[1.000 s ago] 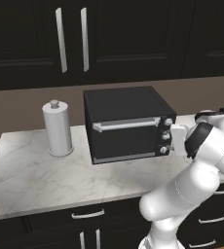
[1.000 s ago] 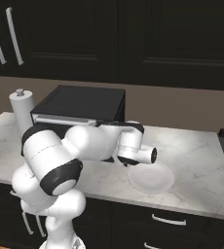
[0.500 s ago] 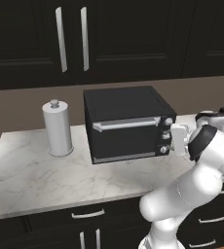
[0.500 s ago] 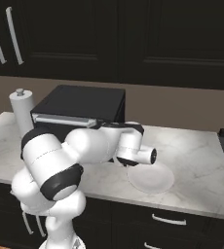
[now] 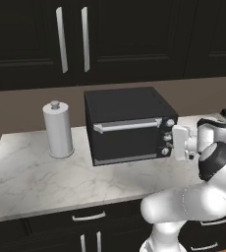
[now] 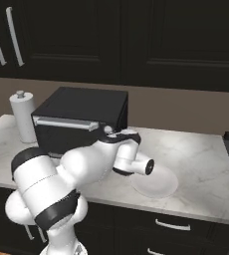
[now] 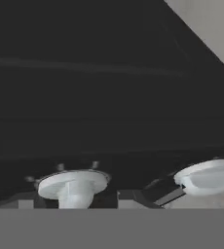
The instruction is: Pull the toaster oven rack outwards. Pick up the baguette from the plate and place it on the toaster oven rack. Close the toaster oven door fully and set the temperature to the lowest setting.
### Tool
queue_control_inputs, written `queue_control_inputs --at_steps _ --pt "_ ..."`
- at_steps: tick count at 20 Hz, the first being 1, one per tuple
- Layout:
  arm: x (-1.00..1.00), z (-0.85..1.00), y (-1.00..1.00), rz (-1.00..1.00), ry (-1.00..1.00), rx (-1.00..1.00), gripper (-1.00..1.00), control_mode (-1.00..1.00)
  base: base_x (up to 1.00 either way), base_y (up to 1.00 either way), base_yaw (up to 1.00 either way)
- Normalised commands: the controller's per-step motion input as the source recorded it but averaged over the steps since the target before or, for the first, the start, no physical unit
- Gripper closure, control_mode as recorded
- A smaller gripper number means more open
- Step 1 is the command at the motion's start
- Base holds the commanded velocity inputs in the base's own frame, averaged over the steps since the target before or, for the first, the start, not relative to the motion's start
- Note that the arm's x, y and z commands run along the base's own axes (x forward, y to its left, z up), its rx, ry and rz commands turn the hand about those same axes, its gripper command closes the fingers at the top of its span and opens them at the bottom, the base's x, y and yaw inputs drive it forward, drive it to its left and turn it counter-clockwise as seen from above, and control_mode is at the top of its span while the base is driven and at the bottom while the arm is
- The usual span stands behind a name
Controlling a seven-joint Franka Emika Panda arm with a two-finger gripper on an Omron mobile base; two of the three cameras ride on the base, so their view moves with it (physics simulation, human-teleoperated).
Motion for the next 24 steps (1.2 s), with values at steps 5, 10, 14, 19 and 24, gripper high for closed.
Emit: queue_control_inputs --at_steps 5,10,14,19,24 --pt "-0.62 0.08 0.62 -0.31 -0.90 -0.54 1.00 -1.00 0.00 0.00 0.00" --pt "-0.17 0.12 0.44 -0.31 -0.87 -0.56 1.00 -1.00 0.00 0.00 0.00" --pt "-0.06 0.01 0.34 -0.28 -0.91 -0.67 1.00 -1.00 0.00 0.00 0.00" --pt "-0.13 -0.15 0.25 -0.24 -0.71 -0.65 1.00 -1.00 0.00 0.00 0.00" --pt "-0.36 -0.24 0.04 -0.02 -0.10 -0.29 1.00 -1.00 0.00 0.00 0.00"
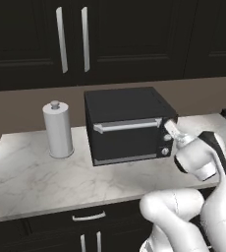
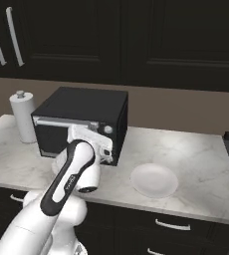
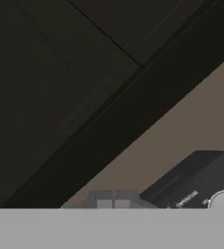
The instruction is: Pull the toaster oven rack outwards. Pick up the baguette from the plate and place it on the toaster oven rack. Close the toaster oven door fully and set the temperature to the lowest setting.
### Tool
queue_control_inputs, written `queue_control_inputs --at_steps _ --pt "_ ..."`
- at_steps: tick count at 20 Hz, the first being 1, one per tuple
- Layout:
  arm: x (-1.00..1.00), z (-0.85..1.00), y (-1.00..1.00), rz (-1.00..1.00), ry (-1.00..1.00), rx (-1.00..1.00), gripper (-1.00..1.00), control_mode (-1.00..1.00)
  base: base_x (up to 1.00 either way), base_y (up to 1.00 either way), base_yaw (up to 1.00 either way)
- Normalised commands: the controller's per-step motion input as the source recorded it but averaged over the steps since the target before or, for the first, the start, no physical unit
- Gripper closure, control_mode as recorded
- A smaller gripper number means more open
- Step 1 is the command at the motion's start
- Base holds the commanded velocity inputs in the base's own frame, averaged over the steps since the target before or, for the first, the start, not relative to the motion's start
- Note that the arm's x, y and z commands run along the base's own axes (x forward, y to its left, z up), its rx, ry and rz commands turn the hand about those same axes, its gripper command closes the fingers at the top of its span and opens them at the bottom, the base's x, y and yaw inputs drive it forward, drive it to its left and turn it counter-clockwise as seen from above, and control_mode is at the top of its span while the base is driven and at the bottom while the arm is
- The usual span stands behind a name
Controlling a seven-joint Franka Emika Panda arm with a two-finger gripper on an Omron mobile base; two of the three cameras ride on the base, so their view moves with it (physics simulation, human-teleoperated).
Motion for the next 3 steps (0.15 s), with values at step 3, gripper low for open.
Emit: queue_control_inputs --at_steps 3 --pt "-0.28 -0.19 0.00 0.00 0.01 -0.03 1.00 -1.00 0.00 0.00 0.00"
